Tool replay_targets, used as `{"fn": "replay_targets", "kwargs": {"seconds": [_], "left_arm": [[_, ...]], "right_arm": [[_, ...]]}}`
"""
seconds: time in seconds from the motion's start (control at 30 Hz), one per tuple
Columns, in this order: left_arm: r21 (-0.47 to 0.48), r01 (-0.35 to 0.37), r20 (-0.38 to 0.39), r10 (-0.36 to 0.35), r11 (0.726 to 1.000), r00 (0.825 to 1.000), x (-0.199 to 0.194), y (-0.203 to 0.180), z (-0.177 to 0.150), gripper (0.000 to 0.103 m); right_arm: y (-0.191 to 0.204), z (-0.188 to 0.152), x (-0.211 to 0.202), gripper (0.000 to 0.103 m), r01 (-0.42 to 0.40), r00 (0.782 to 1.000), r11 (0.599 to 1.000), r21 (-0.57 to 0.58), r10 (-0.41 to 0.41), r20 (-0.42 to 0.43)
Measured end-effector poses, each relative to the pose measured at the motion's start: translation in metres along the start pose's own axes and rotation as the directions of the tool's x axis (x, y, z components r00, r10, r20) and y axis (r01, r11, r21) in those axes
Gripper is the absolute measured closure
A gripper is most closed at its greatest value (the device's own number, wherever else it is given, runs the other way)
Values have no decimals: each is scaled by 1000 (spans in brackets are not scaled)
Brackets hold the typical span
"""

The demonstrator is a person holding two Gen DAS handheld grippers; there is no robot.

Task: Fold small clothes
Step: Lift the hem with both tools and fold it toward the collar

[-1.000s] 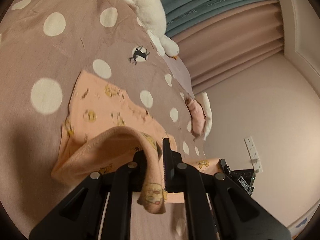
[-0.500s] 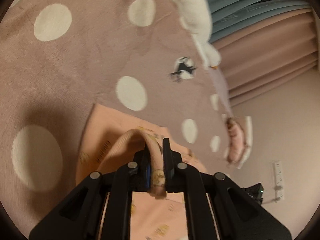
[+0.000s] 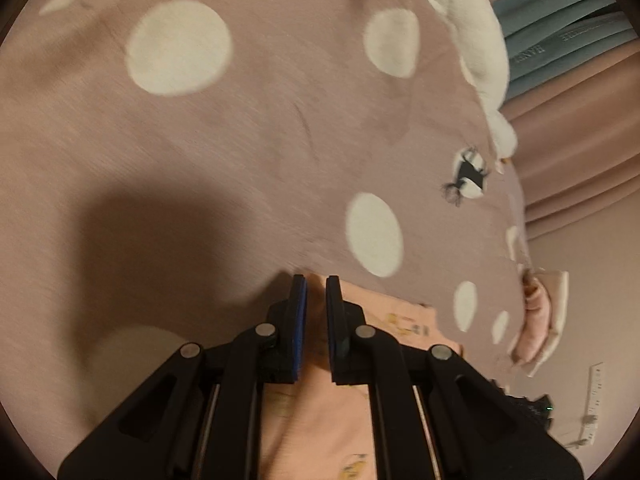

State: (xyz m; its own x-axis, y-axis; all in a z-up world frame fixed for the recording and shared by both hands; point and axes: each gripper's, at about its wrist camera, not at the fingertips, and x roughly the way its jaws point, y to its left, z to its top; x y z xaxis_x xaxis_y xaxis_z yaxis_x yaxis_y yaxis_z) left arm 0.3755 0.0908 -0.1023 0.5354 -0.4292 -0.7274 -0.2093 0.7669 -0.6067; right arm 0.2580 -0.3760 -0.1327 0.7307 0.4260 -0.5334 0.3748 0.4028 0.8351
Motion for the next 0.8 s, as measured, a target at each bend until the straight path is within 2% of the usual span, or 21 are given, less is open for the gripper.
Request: {"fn": "replay_targets", "kwargs": {"seconds": [0.03, 0.1, 0.13, 0.2, 0.23, 0.3, 0.33, 0.37, 0.43, 0.5, 0.57, 0.6, 0.7, 0.8], "left_arm": [[15, -25, 9, 25, 1000, 1000, -5, 2, 2, 97], [61, -15, 10, 14, 998, 1000, -15, 0, 2, 97], [102, -3, 4, 2, 995, 1000, -20, -5, 0, 97], [228, 15, -15, -11, 974, 1000, -28, -22, -12, 96], [299, 27, -35, -17, 954, 999, -30, -33, -22, 96], [400, 64, -89, -31, 914, 996, -30, -50, -42, 96], [449, 87, -126, -33, 889, 991, -29, -58, -55, 96], [500, 100, -169, -16, 860, 985, -23, -67, -70, 96], [557, 82, -205, 41, 826, 978, -9, -75, -90, 96], [595, 39, -205, 104, 803, 973, 7, -79, -102, 96], [595, 31, -187, 101, 803, 977, 14, -81, -100, 95], [586, 26, -175, 96, 810, 980, 18, -82, -97, 95], [541, 12, -148, 81, 841, 986, 32, -89, -78, 94], [462, -2, -114, 62, 887, 992, 47, -98, -54, 94]], "right_arm": [[0, 4, -6, 84, 7, 1000, 1000, -4, -7, 18], [3, 9, -23, 79, 10, 998, 999, -33, -7, 66], [10, 9, -34, 79, 16, 996, 995, -98, -8, 85], [26, 2, -40, 79, 34, 997, 970, -242, -18, 69], [41, -12, -40, 79, 43, 999, 927, -373, -34, 29], [56, -37, -35, 79, 64, 997, 852, -519, -80, -9], [64, -56, -29, 81, 76, 992, 792, -606, -123, -36], [67, -67, -23, 83, 88, 986, 755, -650, -159, -51], [67, -83, -5, 87, 132, 965, 701, -700, -251, -70], [63, -87, 14, 87, 183, 942, 676, -714, -329, -71], [63, -86, 28, 88, 220, 930, 655, -723, -365, -48], [67, -85, 32, 88, 223, 933, 654, -723, -359, -37], [74, -68, 44, 87, 239, 945, 682, -691, -327, 3], [83, -46, 63, 87, 260, 951, 716, -649, -306, 43]]}}
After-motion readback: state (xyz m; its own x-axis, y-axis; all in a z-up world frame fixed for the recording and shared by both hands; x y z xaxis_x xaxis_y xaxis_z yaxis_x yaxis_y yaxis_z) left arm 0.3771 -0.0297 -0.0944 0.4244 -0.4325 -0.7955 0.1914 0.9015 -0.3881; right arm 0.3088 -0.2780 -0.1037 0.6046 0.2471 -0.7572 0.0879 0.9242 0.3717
